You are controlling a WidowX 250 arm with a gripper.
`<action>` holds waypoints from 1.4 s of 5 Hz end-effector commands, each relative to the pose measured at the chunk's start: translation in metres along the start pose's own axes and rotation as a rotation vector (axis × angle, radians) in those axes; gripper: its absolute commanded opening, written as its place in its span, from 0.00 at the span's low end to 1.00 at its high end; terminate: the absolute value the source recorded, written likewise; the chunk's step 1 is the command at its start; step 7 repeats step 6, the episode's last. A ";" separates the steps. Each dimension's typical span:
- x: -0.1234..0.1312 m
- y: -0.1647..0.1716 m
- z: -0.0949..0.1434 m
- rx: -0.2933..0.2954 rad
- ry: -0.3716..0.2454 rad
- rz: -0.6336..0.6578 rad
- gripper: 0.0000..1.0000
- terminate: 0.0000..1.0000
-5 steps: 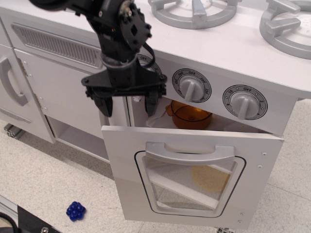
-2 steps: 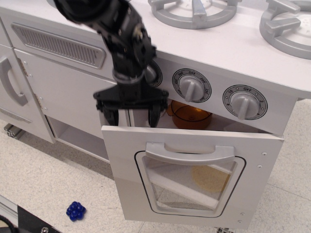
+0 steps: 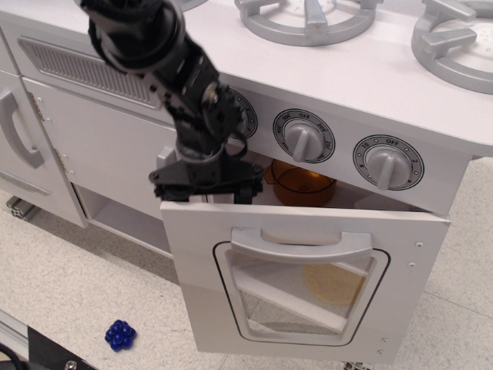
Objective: Open oven
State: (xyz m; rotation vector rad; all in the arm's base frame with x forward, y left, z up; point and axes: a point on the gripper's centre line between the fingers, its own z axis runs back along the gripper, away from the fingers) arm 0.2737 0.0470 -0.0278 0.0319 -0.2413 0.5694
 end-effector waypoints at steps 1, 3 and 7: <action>-0.037 -0.002 -0.003 -0.032 0.060 0.086 1.00 0.00; -0.085 -0.033 0.015 -0.113 0.145 0.381 1.00 0.00; -0.168 -0.110 0.038 -0.159 0.300 0.719 1.00 1.00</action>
